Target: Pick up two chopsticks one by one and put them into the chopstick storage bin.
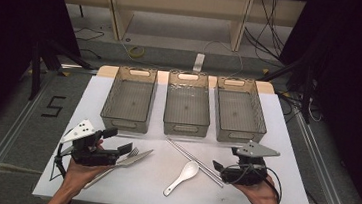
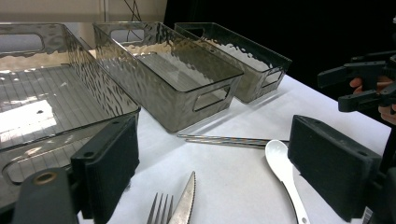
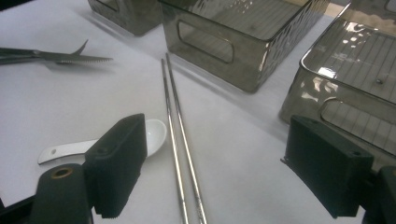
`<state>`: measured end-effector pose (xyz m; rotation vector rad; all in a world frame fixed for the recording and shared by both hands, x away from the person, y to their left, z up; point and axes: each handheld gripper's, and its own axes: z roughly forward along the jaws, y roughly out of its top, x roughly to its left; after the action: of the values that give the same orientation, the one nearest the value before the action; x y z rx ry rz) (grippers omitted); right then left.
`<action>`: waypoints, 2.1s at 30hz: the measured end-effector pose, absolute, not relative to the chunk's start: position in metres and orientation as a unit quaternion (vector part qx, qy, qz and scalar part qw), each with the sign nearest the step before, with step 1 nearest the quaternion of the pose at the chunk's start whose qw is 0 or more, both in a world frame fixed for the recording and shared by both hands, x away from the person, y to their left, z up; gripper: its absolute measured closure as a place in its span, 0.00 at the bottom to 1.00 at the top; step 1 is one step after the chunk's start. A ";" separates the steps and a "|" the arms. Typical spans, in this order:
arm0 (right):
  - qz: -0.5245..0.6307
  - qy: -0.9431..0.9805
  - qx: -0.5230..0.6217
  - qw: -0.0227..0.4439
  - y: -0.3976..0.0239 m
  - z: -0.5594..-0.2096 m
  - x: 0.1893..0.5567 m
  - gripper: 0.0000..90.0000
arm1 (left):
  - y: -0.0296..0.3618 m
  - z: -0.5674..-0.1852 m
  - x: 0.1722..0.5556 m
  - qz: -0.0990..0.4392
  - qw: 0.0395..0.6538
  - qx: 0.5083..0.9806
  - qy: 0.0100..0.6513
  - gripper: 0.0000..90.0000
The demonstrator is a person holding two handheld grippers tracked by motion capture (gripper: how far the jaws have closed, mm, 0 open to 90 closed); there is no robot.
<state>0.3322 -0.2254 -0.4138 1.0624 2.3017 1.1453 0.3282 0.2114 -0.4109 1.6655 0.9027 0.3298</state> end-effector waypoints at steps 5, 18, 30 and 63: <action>0.366 0.843 0.359 0.161 -0.218 -0.406 0.346 0.25 | 0.211 -0.411 0.328 0.141 0.572 0.710 0.386 0.17; 0.206 0.913 0.338 0.096 -0.181 -0.428 0.389 0.39 | 0.209 -0.410 0.327 0.143 0.567 0.716 0.380 0.17; 0.149 0.930 0.328 0.076 -0.169 -0.446 0.395 0.58 | 0.209 -0.410 0.326 0.144 0.566 0.719 0.377 0.17; 0.124 0.943 0.304 0.052 -0.159 -0.458 0.399 0.94 | 0.207 -0.409 0.325 0.148 0.562 0.725 0.369 0.18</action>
<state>0.3991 -0.1592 -0.4582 0.9235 2.8697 0.3765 0.3251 0.2071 -0.4087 1.7074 0.8691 0.3483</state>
